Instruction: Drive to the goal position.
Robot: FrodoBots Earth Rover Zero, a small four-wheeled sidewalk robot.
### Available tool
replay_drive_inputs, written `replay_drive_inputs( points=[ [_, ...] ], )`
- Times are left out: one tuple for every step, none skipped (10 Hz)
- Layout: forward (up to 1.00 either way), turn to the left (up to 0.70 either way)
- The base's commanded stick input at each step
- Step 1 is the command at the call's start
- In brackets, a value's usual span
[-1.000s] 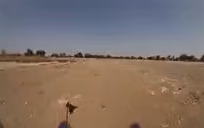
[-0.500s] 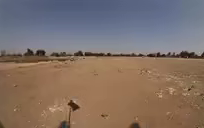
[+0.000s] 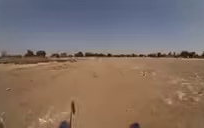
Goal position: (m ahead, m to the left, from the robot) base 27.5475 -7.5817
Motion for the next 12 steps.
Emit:
replay_drive_inputs(
  points=[
    [0.5, 0.0],
    [0.5, 0.0],
    [0.5, 0.0],
    [0.5, 0.0],
    [0.5, 0.0],
    [0.5, 0.0],
    [0.5, 0.0],
    [0.5, 0.0],
    [0.5, 0.0],
    [0.5, 0.0],
    [0.5, 0.0],
    [0.5, 0.0]
  ],
)
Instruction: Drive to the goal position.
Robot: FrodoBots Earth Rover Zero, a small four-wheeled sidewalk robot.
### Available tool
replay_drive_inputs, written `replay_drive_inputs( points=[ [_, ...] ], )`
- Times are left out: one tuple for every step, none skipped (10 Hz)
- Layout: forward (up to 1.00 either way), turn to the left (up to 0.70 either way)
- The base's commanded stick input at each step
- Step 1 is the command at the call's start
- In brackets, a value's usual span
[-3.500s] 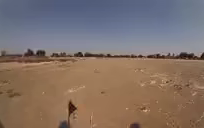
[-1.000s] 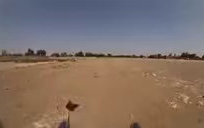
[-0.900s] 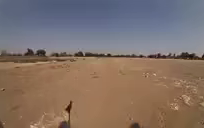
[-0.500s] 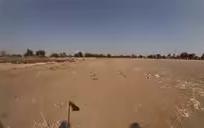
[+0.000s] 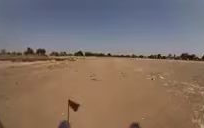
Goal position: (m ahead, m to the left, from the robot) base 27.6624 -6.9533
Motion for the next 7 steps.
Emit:
replay_drive_inputs(
  points=[
    [0.5, 0.0],
    [0.5, 0.0],
    [0.5, 0.0],
    [0.5, 0.0],
    [0.5, 0.0],
    [0.5, 0.0],
    [0.5, 0.0]
  ],
)
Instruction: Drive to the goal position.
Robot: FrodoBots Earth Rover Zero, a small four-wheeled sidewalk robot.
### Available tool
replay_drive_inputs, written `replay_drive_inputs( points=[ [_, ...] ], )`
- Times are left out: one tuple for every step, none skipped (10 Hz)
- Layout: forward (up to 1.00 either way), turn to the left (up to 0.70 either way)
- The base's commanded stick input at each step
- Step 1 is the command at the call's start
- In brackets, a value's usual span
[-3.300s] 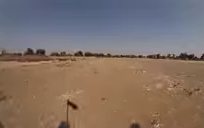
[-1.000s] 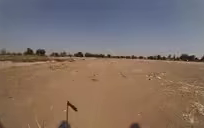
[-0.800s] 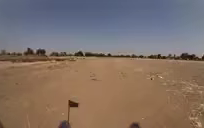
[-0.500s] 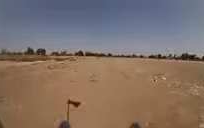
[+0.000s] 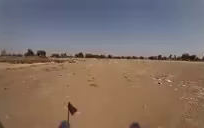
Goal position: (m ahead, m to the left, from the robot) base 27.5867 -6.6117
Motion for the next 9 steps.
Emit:
replay_drive_inputs(
  points=[
    [0.5, 0.0],
    [0.5, 0.0],
    [0.5, 0.0],
    [0.5, 0.0],
    [0.5, 0.0],
    [0.5, 0.0],
    [0.5, 0.0],
    [0.5, 0.0],
    [0.5, 0.0]
  ],
)
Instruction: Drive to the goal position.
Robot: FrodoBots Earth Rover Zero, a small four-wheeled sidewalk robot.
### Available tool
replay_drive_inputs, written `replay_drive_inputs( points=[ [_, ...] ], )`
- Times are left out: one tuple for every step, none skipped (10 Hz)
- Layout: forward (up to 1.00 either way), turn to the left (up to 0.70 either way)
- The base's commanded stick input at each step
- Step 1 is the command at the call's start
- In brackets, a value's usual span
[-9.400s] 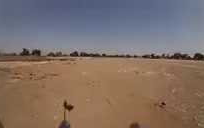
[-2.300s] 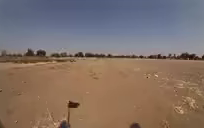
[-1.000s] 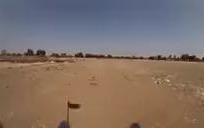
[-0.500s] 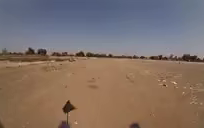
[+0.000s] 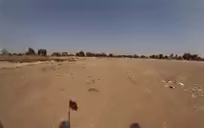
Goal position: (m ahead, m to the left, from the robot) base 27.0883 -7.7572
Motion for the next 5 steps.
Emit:
replay_drive_inputs(
  points=[
    [0.5, 0.0],
    [0.5, 0.0],
    [0.5, 0.0],
    [0.5, 0.0],
    [0.5, 0.0]
  ],
)
